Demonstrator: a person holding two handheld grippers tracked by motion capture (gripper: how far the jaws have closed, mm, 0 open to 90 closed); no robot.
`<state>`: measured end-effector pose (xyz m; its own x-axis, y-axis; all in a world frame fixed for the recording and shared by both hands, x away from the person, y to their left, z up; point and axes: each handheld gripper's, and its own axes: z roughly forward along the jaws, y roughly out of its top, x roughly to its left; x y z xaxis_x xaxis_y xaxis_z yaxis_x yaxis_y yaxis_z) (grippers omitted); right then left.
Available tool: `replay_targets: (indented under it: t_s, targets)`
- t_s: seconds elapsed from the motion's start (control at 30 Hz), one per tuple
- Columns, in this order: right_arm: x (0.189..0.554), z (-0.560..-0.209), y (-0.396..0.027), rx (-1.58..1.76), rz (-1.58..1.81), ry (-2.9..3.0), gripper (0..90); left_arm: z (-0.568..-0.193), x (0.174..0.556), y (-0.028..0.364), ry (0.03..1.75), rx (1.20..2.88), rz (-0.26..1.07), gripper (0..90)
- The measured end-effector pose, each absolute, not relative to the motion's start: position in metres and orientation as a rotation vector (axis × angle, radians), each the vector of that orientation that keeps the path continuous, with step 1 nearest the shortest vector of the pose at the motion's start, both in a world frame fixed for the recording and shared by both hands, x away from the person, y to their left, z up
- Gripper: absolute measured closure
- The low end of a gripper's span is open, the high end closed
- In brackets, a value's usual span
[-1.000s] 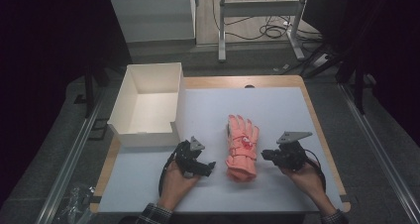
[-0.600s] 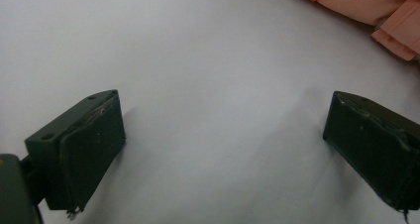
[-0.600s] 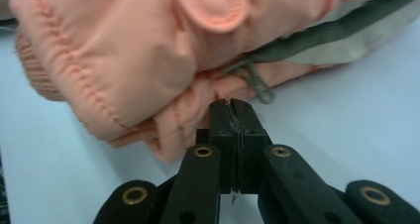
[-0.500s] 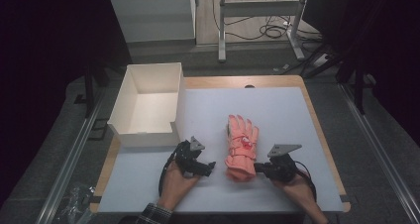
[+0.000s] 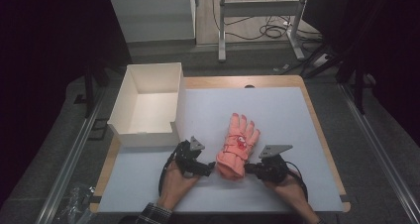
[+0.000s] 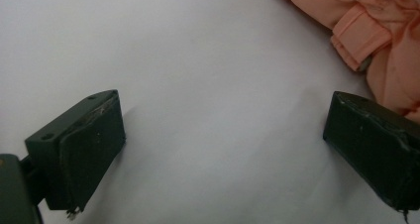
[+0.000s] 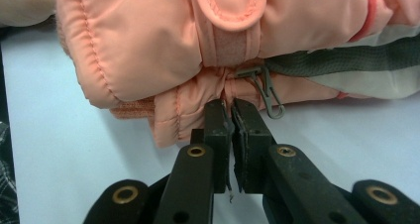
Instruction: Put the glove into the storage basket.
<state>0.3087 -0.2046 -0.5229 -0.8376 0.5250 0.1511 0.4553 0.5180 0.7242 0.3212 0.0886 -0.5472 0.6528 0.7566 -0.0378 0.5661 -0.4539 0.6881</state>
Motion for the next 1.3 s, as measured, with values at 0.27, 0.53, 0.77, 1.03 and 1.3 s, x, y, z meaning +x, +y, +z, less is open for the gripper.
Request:
replay_targets:
  t_s: [0.27,0.53,0.77,1.03,1.3]
  targets:
    - [0.309,-0.523,-0.202,0.864,1.235,2.656,82.9,-0.546,0.321,0.097,0.989,2.207,0.351,2.8]
    - [0.311,-0.525,-0.194,0.874,1.236,2.647,82.2,-0.547,0.319,0.105,0.952,2.213,0.334,2.8]
    - [0.312,-0.521,-0.193,0.877,1.234,2.631,80.7,-0.548,0.319,0.107,0.94,2.216,0.33,3.1]
    - [0.317,-0.515,-0.213,0.934,1.208,2.539,72.4,-0.548,0.319,0.107,0.94,2.214,0.329,3.0]
    - [0.334,-0.514,-0.245,1.053,1.119,2.423,54.1,-0.548,0.319,0.107,0.939,2.211,0.324,2.8]
